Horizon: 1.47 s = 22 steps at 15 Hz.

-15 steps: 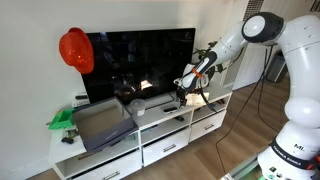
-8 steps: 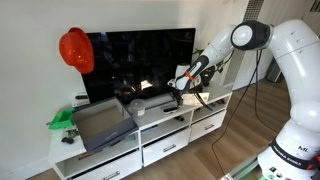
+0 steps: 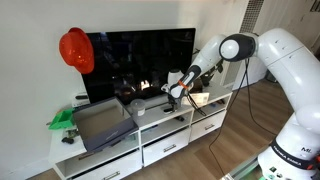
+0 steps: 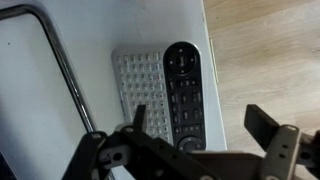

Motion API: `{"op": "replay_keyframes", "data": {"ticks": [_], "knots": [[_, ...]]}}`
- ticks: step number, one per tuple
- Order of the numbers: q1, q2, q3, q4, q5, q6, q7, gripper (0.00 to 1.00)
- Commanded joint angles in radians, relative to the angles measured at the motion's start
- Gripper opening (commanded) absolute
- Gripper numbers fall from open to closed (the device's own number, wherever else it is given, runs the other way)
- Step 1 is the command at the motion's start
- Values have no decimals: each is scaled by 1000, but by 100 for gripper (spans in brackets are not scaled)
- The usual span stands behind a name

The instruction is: Turn the white object clockwise on the tv stand

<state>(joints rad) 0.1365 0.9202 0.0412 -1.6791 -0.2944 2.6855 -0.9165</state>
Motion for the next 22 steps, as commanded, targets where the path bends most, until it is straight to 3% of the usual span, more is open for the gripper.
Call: {"op": "replay_keyframes", "data": {"ticks": [1, 8, 12, 22], "knots": [[-5, 21, 8, 25, -45, -5, 43, 100], [28, 73, -33, 89, -73, -4, 85, 100], [10, 118, -30, 138, -106, 24, 46, 100], [-77, 205, 61, 234, -88, 44, -87, 100]]}}
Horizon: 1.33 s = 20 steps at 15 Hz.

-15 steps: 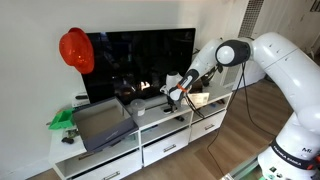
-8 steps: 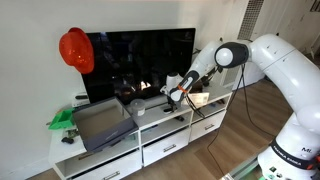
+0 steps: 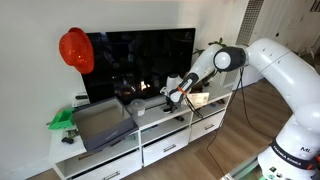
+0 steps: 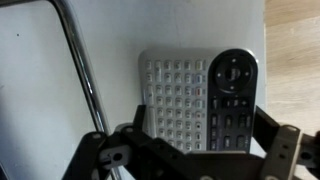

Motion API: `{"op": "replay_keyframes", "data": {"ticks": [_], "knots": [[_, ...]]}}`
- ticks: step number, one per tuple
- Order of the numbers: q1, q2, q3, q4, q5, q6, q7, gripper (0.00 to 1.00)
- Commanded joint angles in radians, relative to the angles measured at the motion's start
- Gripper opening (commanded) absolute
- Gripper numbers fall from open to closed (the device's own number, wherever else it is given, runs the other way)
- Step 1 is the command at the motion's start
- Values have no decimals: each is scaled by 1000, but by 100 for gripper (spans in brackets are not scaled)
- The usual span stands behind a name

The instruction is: Turn the white object clockwise on the tv stand

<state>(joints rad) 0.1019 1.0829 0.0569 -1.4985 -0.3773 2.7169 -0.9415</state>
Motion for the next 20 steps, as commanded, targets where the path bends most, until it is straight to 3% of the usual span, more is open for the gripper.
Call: {"op": "replay_keyframes", "data": {"ticks": [1, 4, 9, 13, 17, 20], "knots": [[-51, 50, 57, 63, 2, 5, -79, 100], [-85, 66, 97, 83, 22, -14, -133, 100], [-97, 75, 121, 120, 72, -94, -110, 100], [-25, 70, 43, 176, 123, -216, 81, 100], [31, 86, -17, 221, 112, -244, 316, 100], [35, 91, -2, 226, 132, -242, 468, 100]]}}
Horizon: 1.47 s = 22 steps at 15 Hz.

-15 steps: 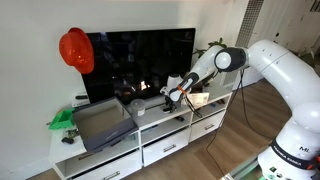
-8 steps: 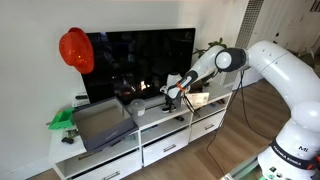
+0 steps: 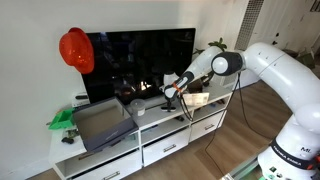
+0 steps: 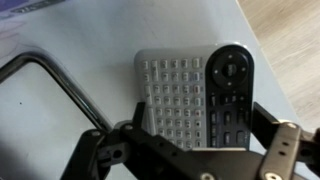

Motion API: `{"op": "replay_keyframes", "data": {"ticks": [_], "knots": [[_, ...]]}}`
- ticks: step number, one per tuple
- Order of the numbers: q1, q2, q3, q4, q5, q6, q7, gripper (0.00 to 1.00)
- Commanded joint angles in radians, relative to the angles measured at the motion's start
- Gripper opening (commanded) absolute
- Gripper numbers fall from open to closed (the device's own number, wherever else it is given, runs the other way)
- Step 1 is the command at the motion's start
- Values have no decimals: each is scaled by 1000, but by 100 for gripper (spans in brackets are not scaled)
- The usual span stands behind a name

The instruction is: Turn the white object clockwise on the tv stand

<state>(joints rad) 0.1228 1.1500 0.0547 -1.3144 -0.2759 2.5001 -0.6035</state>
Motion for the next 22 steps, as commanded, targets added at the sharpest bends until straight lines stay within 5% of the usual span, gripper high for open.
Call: {"op": "replay_keyframes", "data": {"ticks": [1, 10, 22], "knots": [[-4, 7, 12, 12, -14, -6, 59, 100], [3, 10, 12, 18, -1, -5, 125, 100], [97, 58, -71, 94, 104, 2, 695, 100]]}}
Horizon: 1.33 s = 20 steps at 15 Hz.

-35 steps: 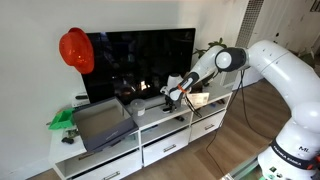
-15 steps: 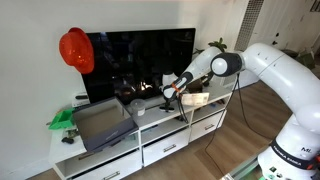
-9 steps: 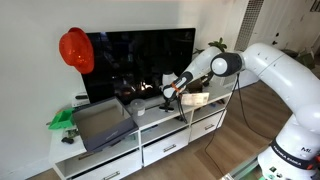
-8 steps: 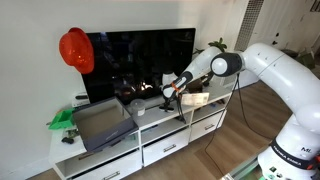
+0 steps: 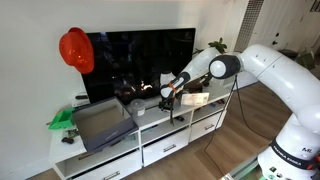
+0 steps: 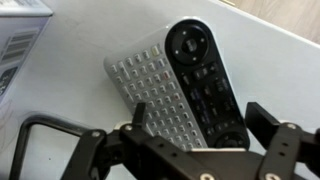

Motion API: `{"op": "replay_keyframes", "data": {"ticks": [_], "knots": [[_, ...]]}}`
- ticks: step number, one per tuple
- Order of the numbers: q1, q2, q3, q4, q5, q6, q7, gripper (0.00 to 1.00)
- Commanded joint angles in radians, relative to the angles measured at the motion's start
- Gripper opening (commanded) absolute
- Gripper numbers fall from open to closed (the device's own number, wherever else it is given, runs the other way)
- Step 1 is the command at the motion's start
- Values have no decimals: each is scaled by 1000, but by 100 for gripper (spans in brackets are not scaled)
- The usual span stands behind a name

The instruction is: Turn the white object clockwise on the tv stand

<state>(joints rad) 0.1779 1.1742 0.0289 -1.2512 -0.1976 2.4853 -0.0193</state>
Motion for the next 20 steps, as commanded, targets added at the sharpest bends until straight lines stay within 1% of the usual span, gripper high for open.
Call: {"op": "replay_keyframes", "data": {"ticks": [1, 4, 7, 8, 13, 16, 20], "knots": [[54, 32, -55, 29, 21, 6, 139, 100], [85, 33, -91, 48, 36, -84, 260, 100], [93, 41, -90, 78, 78, -166, 378, 100], [94, 45, -90, 90, 93, -178, 421, 100], [111, 75, -135, 147, 139, -206, 655, 100], [106, 88, -151, 177, 157, -264, 784, 100], [78, 107, -156, 216, 181, -325, 943, 100]]}}
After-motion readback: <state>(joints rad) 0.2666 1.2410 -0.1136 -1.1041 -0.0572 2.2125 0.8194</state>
